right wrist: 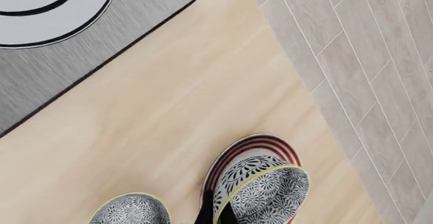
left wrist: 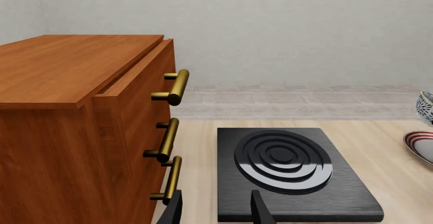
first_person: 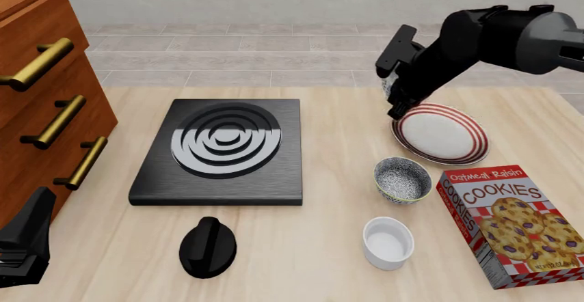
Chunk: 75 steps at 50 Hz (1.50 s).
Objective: Pick the akita bowl from table center and place it on the plate.
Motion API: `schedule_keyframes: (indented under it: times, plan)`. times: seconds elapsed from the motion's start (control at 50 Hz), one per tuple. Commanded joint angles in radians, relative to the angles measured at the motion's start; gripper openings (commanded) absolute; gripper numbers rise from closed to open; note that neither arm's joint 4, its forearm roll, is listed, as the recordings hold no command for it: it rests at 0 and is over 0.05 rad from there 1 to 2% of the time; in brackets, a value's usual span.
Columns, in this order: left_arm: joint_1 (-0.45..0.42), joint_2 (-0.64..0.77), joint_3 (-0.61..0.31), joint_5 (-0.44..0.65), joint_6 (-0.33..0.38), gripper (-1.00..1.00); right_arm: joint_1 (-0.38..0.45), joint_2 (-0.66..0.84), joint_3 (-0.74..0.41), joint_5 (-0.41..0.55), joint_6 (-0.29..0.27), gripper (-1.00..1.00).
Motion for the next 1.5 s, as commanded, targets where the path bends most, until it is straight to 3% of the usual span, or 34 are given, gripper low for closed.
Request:
schedule_keyframes:
  times: [0.02,0.12,0.34,0.48,0.7,0.8,1.06,1.36,1.4,1.42,1.5]
  plan:
    - [0.0,0.0,0.0,0.0,0.0,1.0,-0.074,0.045,-0.016,-0.018,0.038,-1.0]
    - [0.0,0.0,0.0,0.0,0.0,1.0,-0.101,0.062,-0.022,-0.017,0.052,-1.0]
    - [0.0,0.0,0.0,0.0,0.0,1.0,-0.19,0.063,0.052,-0.074,-0.041,-1.0]
    - [0.0,0.0,0.0,0.0,0.0,1.0,-0.238,0.09,0.032,-0.077,-0.048,-1.0]
    - [0.0,0.0,0.0,0.0,0.0,1.0,-0.307,0.108,0.129,-0.156,-0.122,-1.0]
    - [0.0,0.0,0.0,0.0,0.0,1.0,-0.29,0.122,0.124,-0.151,-0.088,-1.0]
    - [0.0,0.0,0.0,0.0,0.0,1.0,-0.273,0.14,0.132,-0.16,-0.076,-1.0]
    - [0.0,0.0,0.0,0.0,0.0,1.0,-0.256,0.141,0.138,-0.16,-0.079,-1.0]
    - [0.0,0.0,0.0,0.0,0.0,1.0,-0.264,0.142,0.147,-0.184,-0.103,-1.0]
    - [0.0,0.0,0.0,0.0,0.0,1.0,-0.257,0.142,0.139,-0.168,-0.089,1.0]
    - [0.0,0.0,0.0,0.0,0.0,1.0,-0.251,0.145,0.142,-0.171,-0.089,1.0]
